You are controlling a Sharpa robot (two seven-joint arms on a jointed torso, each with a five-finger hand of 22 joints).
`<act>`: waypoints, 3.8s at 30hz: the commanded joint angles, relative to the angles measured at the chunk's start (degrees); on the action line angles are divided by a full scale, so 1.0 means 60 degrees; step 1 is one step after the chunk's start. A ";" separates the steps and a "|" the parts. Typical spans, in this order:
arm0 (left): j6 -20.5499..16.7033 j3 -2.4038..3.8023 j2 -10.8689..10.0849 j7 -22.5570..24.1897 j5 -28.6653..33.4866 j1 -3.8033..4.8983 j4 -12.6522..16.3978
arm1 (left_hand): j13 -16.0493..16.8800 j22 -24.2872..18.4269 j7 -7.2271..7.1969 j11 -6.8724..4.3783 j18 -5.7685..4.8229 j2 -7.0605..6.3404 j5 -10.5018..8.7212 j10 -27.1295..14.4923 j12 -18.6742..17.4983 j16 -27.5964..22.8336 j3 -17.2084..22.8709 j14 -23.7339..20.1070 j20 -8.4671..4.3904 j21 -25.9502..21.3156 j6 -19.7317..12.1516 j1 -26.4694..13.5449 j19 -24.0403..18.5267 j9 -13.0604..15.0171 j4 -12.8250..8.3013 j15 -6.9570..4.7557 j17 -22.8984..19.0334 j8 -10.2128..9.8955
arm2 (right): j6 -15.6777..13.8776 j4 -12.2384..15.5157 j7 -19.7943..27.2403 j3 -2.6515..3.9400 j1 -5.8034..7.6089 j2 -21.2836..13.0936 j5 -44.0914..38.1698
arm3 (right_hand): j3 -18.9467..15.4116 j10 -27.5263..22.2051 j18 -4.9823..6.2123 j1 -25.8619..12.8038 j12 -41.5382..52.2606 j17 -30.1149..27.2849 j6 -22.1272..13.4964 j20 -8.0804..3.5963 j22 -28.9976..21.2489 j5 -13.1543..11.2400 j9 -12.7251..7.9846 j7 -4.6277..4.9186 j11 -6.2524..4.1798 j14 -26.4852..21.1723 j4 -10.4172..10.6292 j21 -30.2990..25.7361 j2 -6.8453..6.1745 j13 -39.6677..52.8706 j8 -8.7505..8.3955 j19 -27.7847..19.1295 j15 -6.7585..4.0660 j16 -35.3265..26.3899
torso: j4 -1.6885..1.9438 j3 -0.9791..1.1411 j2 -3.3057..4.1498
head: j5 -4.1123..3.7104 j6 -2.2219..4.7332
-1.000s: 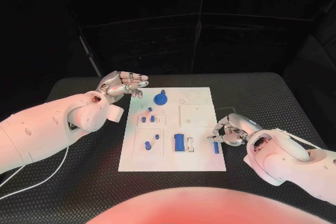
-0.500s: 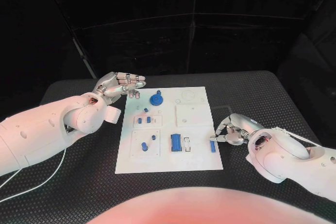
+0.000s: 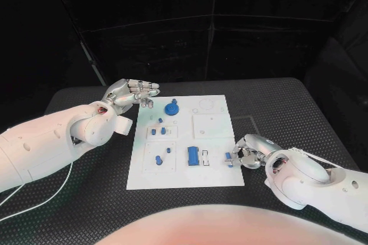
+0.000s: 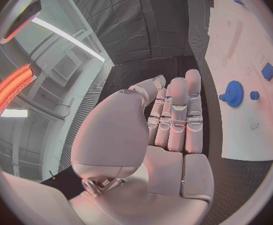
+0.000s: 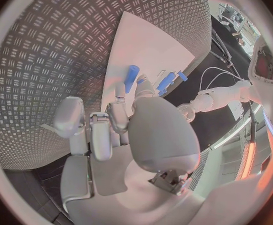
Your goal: Assemble the parts on the task board
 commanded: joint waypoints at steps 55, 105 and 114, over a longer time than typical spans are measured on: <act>0.0076 0.0009 0.0042 0.0012 0.0036 0.0000 0.0015 | -0.0011 0.0011 -0.0002 0.0015 0.0120 0.0046 0.0065 -0.0092 0.0068 -0.0048 -0.0025 -0.0112 0.0007 -0.0042 -0.0106 -0.0073 -0.0065 0.0005 -0.0054 0.0007 -0.0019 -0.0002 | -0.0939 0.0453 -0.0260 -0.0038 -0.0062 0.0501 0.0263 | 0.2864 0.0112 -0.0069 0.1298 -0.0094 0.1782 0.0414 -0.0097 0.0231 0.2364 -0.0017 -0.0012 -0.0093 0.0849 0.0048 0.0063 -0.0287 0.0195 -0.0986 0.0128 -0.0110 0.0054 | 0.0009 -0.0021 0.0017 | 0.0074 0.0001; 0.0113 0.0010 0.0018 -0.0084 0.0036 0.0005 0.0095 | -0.0011 0.0011 -0.0002 0.0015 0.0120 0.0046 0.0065 -0.0092 0.0068 -0.0048 -0.0025 -0.0112 0.0007 -0.0042 -0.0106 -0.0073 -0.0065 0.0005 -0.0054 0.0007 -0.0019 -0.0002 | -0.0898 -0.0261 -0.0138 -0.0024 -0.0033 0.1691 0.1130 | 0.1438 0.0254 -0.0081 -0.1456 0.0013 0.1885 0.0727 -0.0113 0.0333 0.1469 0.0293 -0.0089 -0.0126 0.0868 0.0387 0.0094 -0.0410 0.0370 -0.1028 0.0172 -0.0131 0.0089 | 0.0002 -0.0017 0.0000 | 0.0219 0.0001; 0.0116 0.0010 0.0009 -0.0093 0.0036 0.0005 0.0099 | -0.0011 0.0011 -0.0002 0.0015 0.0120 0.0046 0.0065 -0.0092 0.0068 -0.0048 -0.0025 -0.0112 0.0007 -0.0042 -0.0106 -0.0073 -0.0065 0.0005 -0.0054 0.0007 -0.0019 -0.0002 | -0.0857 -0.0252 -0.0149 -0.0025 -0.0033 0.1651 0.1083 | 0.0880 0.0239 -0.0073 -0.1785 -0.0014 0.1858 0.0695 -0.0104 0.0307 0.0214 0.0389 -0.0081 -0.0113 0.0863 0.0401 0.0068 -0.0396 0.0373 -0.1032 0.0150 -0.0122 0.0075 | -0.0009 -0.0021 0.0001 | 0.0236 0.0001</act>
